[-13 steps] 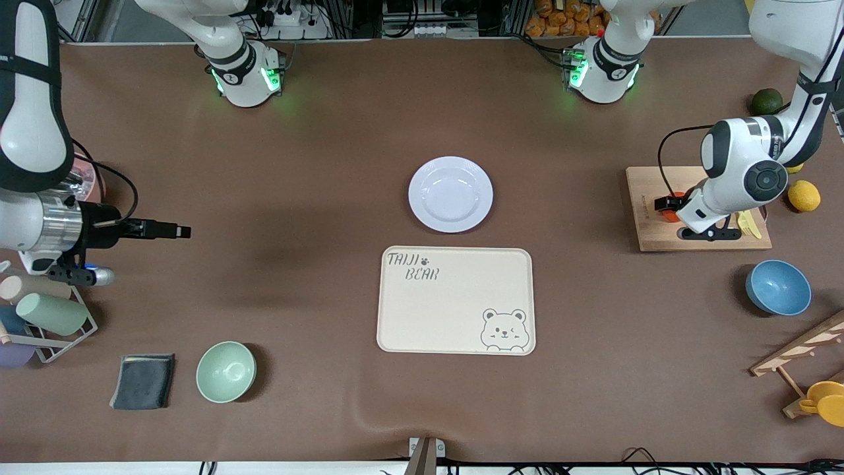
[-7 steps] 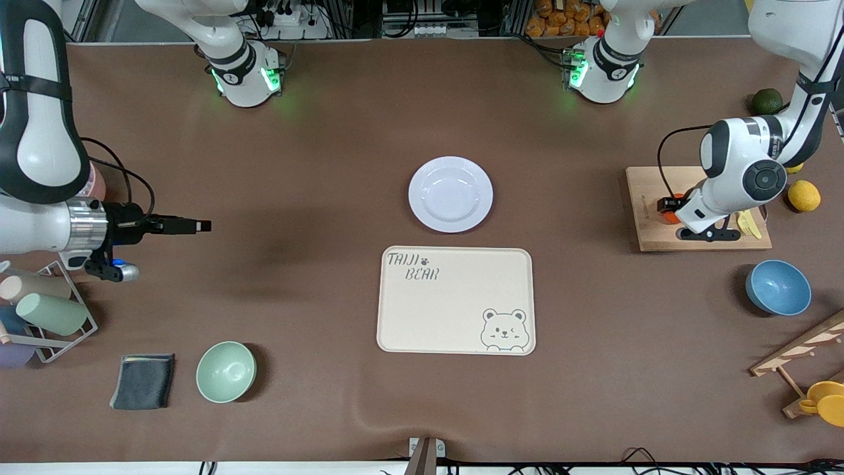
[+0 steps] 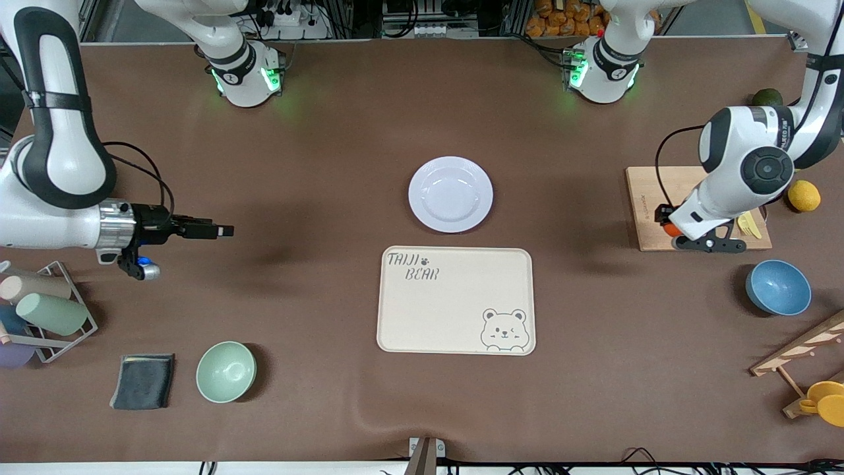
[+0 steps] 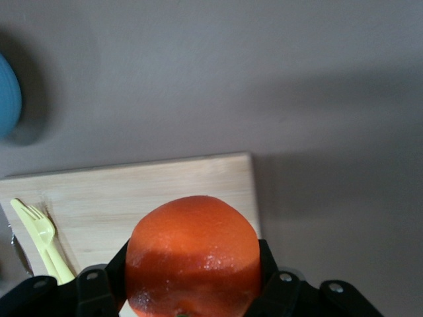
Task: Place orange and plate with both arms
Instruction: 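Carry the orange with the left gripper over the white plate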
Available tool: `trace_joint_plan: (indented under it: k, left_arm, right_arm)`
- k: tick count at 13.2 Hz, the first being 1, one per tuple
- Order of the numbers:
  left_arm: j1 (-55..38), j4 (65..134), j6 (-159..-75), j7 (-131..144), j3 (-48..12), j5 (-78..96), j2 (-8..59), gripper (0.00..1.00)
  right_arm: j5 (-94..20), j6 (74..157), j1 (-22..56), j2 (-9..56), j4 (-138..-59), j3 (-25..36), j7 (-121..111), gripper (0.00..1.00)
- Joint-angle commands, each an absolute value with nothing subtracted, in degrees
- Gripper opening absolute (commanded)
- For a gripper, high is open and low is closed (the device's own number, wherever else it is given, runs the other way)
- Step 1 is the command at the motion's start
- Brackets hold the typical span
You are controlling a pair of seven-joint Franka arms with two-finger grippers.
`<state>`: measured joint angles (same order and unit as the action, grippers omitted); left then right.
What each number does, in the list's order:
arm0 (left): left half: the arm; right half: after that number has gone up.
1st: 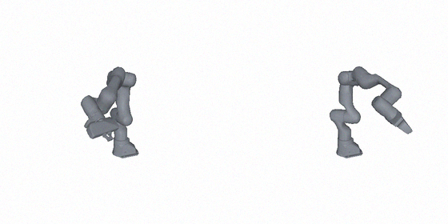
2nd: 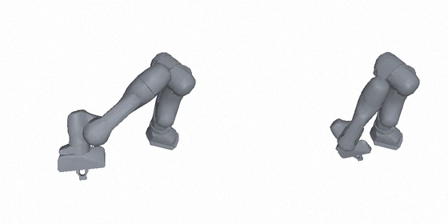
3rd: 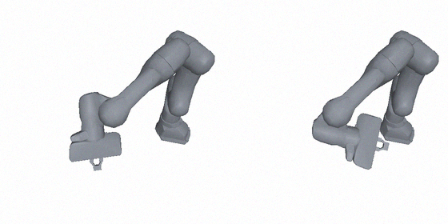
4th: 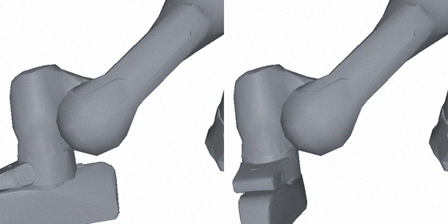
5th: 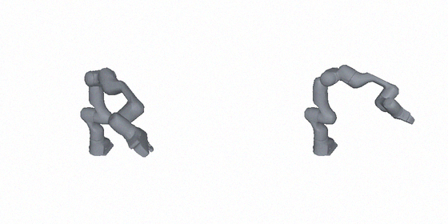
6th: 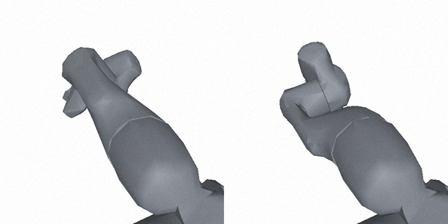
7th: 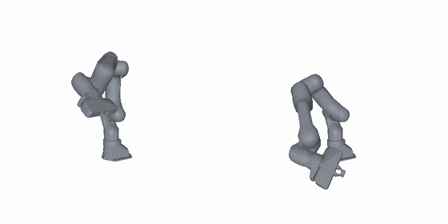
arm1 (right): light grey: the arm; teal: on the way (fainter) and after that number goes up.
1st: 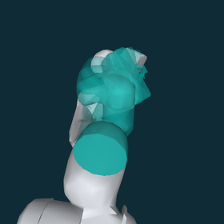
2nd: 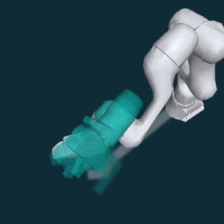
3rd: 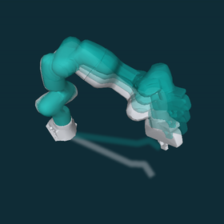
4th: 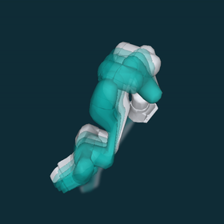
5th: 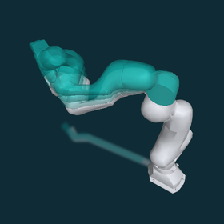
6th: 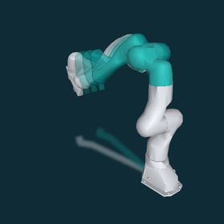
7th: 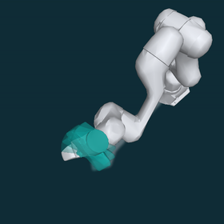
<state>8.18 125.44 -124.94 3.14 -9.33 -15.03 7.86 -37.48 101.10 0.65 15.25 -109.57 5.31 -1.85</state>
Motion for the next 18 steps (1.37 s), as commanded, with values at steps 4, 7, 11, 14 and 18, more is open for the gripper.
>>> trace_joint_plan:
  k: [4, 7, 11, 14, 18]
  left_arm:
    - [8.00, 115.85, -116.20, 17.55, -23.35, -9.06, 10.36, 0.00]
    - [3.89, 109.10, -113.21, 30.71, -29.69, -6.95, 15.44, 0.00]
    - [-8.85, 98.81, -113.03, 46.20, -29.79, -7.03, 26.43, 0.00]
    - [-16.68, 94.67, -113.11, 52.99, -29.45, -7.82, 32.68, 0.00]
    - [-20.30, 93.34, -113.38, 53.96, -29.00, -8.69, 36.29, 0.00]
  right_arm:
    - [-43.85, 108.35, 3.51, 10.73, -118.81, 5.27, -2.72, 1.00]
    - [-45.61, 111.79, 5.45, 10.20, -121.37, 5.19, -3.34, 1.00]
    - [-48.78, 115.03, 7.29, 10.02, -123.92, 5.27, -5.09, 1.00]
    - [-51.22, 116.45, 9.22, 9.93, -125.59, 5.27, -5.10, 1.00]
    - [-53.35, 116.89, 10.89, 10.02, -126.47, 5.27, -5.10, 1.00]
